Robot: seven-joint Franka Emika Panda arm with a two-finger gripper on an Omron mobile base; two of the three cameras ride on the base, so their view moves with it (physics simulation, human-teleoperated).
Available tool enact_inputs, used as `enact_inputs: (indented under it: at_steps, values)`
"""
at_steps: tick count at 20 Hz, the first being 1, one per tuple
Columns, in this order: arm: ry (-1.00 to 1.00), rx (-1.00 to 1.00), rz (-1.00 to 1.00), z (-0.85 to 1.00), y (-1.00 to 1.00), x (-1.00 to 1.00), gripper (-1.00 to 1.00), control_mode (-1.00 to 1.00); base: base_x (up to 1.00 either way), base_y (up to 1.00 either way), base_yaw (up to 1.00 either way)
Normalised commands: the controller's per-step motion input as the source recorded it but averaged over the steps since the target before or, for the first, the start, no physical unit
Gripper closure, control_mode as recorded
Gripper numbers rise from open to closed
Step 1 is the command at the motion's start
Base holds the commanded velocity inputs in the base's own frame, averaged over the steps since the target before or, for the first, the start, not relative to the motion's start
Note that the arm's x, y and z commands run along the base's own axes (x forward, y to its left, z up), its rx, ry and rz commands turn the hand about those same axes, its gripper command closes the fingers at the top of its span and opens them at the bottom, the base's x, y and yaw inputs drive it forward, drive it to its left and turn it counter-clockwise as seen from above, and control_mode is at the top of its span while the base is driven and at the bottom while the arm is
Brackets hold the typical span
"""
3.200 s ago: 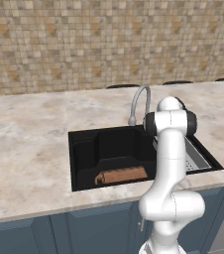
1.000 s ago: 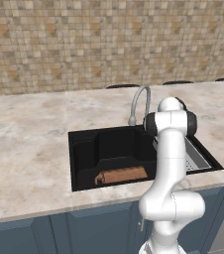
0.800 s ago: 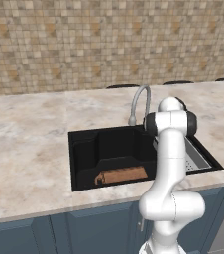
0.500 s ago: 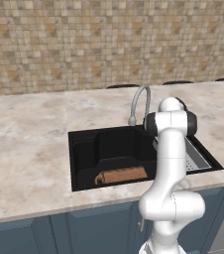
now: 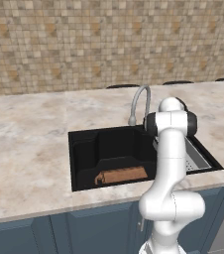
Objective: Turn on the sink faucet with hot water and rinse the cutting board for ten seconds, then turn off the faucet. Push the cutting board to reach the water if necessary.
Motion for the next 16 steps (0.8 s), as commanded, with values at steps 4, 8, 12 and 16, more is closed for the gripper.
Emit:
enact_inputs:
  at_steps: [4, 8, 12, 16]
  values:
    - [0.0, 0.0, -0.01, 0.0, -0.08, -0.04, -1.0, -1.0, 0.0, 0.0, 0.0]
    - [0.0, 0.0, 0.0, 0.0, -0.11, -0.16, -1.0, -1.0, 0.0, 0.0, 0.0]
    - [0.0, 0.0, 0.0, 0.0, -0.13, -0.23, -1.0, -1.0, 0.0, 0.0, 0.0]
    - [0.0, 0.0, 0.0, 0.0, -0.17, -0.24, -1.0, -1.0, 0.0, 0.0, 0.0]
